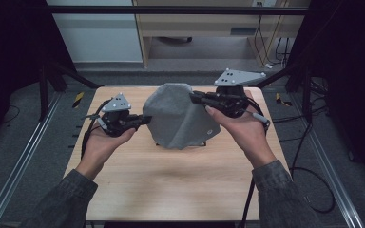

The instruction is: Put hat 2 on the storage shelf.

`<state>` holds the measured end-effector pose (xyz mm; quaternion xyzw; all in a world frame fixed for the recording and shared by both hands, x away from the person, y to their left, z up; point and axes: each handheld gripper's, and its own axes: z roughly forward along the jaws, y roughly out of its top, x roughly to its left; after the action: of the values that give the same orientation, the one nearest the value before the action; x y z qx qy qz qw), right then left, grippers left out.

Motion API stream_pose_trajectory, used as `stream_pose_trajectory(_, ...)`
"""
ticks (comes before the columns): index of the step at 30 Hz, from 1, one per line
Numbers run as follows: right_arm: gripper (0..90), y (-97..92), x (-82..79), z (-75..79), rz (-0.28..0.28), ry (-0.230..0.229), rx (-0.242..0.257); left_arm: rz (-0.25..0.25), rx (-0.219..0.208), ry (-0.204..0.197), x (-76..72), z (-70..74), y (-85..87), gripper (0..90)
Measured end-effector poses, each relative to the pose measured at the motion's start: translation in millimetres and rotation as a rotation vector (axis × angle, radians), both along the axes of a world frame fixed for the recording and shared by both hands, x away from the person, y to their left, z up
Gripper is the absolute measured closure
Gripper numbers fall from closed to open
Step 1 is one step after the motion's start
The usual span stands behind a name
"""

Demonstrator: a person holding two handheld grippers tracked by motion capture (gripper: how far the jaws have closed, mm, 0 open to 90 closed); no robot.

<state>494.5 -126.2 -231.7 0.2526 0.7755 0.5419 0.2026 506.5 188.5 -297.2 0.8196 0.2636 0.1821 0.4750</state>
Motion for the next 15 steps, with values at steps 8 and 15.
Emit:
stream_pose_trajectory(8,86.3,-15.8,11.7,24.7,-0.054,-0.023,0.085,0.005,0.024,-0.064,4.7,46.2,-9.2,87.2)
stream_pose_trajectory(15,86.3,-21.5,29.7,38.8,-0.093,-0.041,0.114,0.025,-0.014,-0.099,21.8,71.0,-12.8,87.4)
